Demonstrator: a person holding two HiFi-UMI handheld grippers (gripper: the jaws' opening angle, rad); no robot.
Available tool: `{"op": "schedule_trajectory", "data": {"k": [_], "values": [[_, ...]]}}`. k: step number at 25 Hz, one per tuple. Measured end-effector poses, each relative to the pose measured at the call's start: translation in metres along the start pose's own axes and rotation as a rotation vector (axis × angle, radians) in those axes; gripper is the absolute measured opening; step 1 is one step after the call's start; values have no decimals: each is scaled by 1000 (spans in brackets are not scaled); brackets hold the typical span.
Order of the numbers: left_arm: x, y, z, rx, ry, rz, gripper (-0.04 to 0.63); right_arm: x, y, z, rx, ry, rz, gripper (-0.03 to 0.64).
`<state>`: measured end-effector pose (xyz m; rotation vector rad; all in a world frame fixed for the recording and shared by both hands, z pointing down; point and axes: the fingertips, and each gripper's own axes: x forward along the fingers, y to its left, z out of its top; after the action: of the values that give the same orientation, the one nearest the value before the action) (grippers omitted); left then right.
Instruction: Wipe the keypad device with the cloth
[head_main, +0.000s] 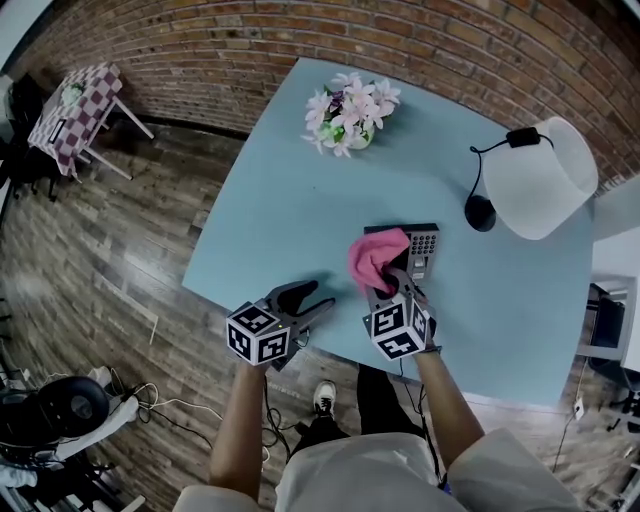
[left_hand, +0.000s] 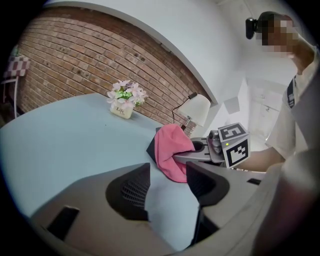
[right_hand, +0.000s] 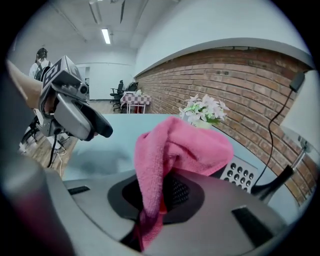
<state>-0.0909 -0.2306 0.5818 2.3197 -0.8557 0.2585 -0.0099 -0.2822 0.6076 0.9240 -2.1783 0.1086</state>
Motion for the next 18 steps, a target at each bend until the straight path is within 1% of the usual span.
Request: {"op": "schedule_trajectory", "data": {"k": [3,11,18], "values": [[3,1,1,6,5,-1,258,-5,-12,-17,16,24,-22,58],[24,-7,3,9,17,-31,258,-26,-53,-64,105,93,-114,58],[37,-14,1,13,32,-46,258,-38,-81,-87,142,122,-159,58]]}}
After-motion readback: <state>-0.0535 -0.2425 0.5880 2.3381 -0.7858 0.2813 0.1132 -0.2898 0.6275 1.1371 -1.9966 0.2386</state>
